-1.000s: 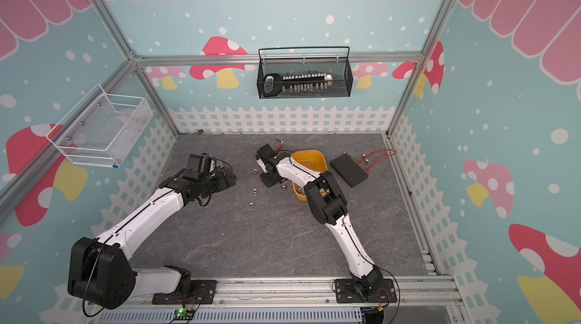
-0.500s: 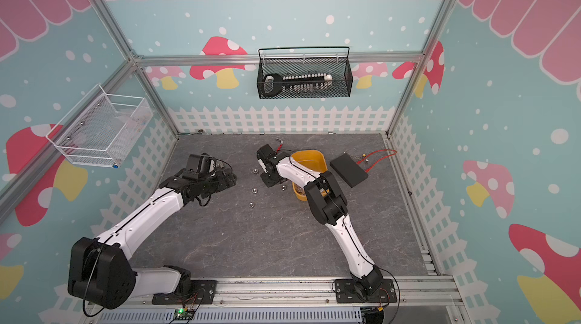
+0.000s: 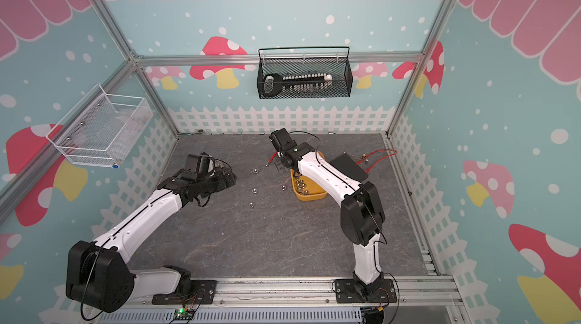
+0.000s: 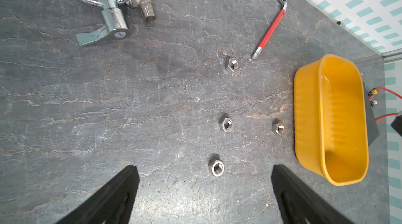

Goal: Put the nuts on the desktop into the storage box
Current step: Place the nut in the storage box, then pick up the nut from the center of the board.

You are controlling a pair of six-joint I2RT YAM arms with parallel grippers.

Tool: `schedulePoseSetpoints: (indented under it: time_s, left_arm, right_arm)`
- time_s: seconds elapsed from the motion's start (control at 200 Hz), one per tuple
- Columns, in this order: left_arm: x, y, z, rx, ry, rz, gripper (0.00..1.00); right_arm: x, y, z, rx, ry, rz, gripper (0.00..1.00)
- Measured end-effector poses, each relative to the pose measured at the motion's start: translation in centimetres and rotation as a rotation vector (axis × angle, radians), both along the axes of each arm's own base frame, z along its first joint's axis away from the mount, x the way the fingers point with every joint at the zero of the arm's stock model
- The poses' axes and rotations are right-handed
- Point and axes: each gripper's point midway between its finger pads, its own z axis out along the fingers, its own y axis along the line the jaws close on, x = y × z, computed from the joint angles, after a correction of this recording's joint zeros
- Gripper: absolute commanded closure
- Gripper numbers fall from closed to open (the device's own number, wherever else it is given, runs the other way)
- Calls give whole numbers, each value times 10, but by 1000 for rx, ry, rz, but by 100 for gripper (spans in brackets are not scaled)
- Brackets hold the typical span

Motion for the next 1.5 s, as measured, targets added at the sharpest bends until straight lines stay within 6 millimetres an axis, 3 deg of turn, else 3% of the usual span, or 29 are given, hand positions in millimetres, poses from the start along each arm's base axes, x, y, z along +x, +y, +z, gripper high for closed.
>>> schedulePoseSetpoints:
  time_s: [0.12,0.2,0.315,0.575,0.731,0.841,0.936,1.076,1.276,1.496]
  left_arm:
    - [-3,-1,-1,-9,-1,-7,1]
    - [-4,-2,-2,-12,2,-12,1]
    - [-5,-4,-3,-13,5,-17,1]
    - [-5,-4,-2,-15,5,-19,1]
    - [-5,-4,-2,-13,4,-21,1]
    - [-5,-5,-2,-12,3,-22,1]
    - [-5,-4,-2,-9,2,-19,1]
    - [-5,-1,4,-6,-19,-6,1]
    - [-6,2,15,-5,-51,7,1]
    - [-5,6,15,-11,-52,34,1]
  right_arm:
    - [6,-43,-46,-34,90,-83,71]
    - [6,-71,-76,-56,157,-135,61]
    - [6,-87,-95,-63,202,-173,53]
    - [4,-70,-90,-15,187,-132,52]
    - [-8,-62,-62,23,149,-100,54]
    - [-21,-39,-32,59,94,-39,54]
    - [-37,-11,-25,76,89,33,56]
    - [-56,19,-51,63,158,108,57]
    - [-61,23,-114,4,286,101,57]
    - [-52,32,-127,4,304,89,57]
